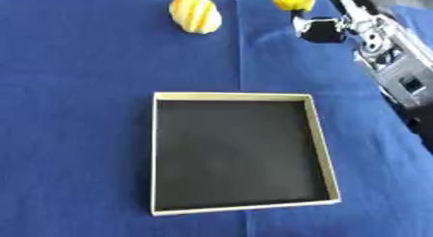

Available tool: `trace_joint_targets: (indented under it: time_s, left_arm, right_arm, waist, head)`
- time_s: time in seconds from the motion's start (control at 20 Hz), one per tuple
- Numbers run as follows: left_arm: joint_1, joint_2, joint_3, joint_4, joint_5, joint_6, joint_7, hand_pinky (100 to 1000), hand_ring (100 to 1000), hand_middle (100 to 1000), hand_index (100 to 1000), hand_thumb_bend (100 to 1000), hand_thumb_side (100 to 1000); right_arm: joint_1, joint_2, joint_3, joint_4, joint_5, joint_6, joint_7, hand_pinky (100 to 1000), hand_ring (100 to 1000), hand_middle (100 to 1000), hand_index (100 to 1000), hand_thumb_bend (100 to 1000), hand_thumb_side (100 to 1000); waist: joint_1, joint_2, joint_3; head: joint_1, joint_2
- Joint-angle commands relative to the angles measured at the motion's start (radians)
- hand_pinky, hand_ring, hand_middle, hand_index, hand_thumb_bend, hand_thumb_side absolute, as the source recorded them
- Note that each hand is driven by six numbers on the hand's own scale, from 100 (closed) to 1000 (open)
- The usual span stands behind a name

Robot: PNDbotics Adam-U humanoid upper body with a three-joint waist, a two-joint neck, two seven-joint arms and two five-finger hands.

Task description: Pick up objects on the table and place them in the box.

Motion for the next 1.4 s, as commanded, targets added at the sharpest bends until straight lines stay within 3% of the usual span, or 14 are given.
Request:
trace_joint_targets:
  time_s: [0.05, 0.2, 0.5, 0.6, 0.65, 0.7, 0.75, 1.05, 1.4]
  left_arm:
    - [0.003, 0.006, 0.01, -0.016, -0.001, 0.006, -0.003, 956, 952, 880, 758, 100, 638]
    - [0.02, -0.001, 0.011, -0.016, -0.003, 0.01, -0.002, 956, 950, 878, 760, 100, 636]
    - [0.038, -0.008, 0.025, -0.016, -0.019, 0.018, 0.02, 955, 942, 871, 772, 100, 631]
    - [0.036, -0.011, 0.032, -0.016, -0.028, 0.017, 0.036, 954, 940, 869, 775, 100, 633]
    - [0.035, -0.012, 0.034, -0.016, -0.033, 0.016, 0.044, 954, 939, 869, 778, 100, 633]
    - [0.033, -0.014, 0.034, -0.016, -0.038, 0.014, 0.049, 954, 939, 868, 778, 100, 633]
    - [0.031, -0.015, 0.034, -0.016, -0.041, 0.011, 0.054, 953, 938, 867, 779, 100, 634]
    - [0.038, -0.011, 0.048, -0.016, -0.058, 0.007, 0.077, 952, 936, 865, 779, 100, 634]
    - [0.053, -0.005, 0.051, -0.016, -0.064, 0.008, 0.081, 953, 937, 867, 777, 100, 632]
  right_arm:
    - [0.012, -0.069, -0.028, -0.141, -0.035, 0.014, -0.033, 796, 845, 592, 718, 100, 100]
    - [0.051, -0.089, -0.028, -0.261, -0.042, -0.01, -0.036, 800, 818, 588, 708, 100, 100]
    - [0.085, -0.048, 0.051, -0.286, 0.007, -0.267, 0.012, 795, 774, 593, 705, 100, 100]
    - [0.076, -0.013, 0.089, -0.286, 0.024, -0.331, 0.041, 795, 775, 601, 711, 100, 100]
    - [0.071, 0.001, 0.105, -0.286, 0.03, -0.357, 0.057, 796, 777, 600, 713, 171, 100]
    - [0.069, 0.017, 0.122, -0.286, 0.033, -0.379, 0.074, 796, 780, 604, 715, 100, 100]
    - [0.068, 0.035, 0.139, -0.286, 0.036, -0.396, 0.089, 796, 781, 605, 716, 100, 100]
    - [0.055, 0.158, 0.23, -0.286, 0.141, -0.425, 0.144, 787, 772, 610, 717, 100, 100]
    - [0.055, 0.305, 0.337, -0.286, 0.303, -0.384, 0.208, 788, 773, 611, 718, 100, 100]
  waist:
    - [0.018, -0.054, -0.017]
    - [0.036, -0.091, -0.051]
    - [0.067, -0.155, -0.11]
    - [0.076, -0.169, -0.12]
    - [0.078, -0.173, -0.123]
    - [0.08, -0.177, -0.125]
    - [0.082, -0.18, -0.126]
    - [0.088, -0.183, -0.13]
    - [0.086, -0.182, -0.132]
  head:
    - [0.02, 0.026]
    - [0.048, 0.062]
    - [0.11, 0.119]
    - [0.121, 0.133]
    - [0.124, 0.139]
    - [0.127, 0.148]
    - [0.128, 0.156]
    - [0.131, 0.179]
    - [0.123, 0.182]
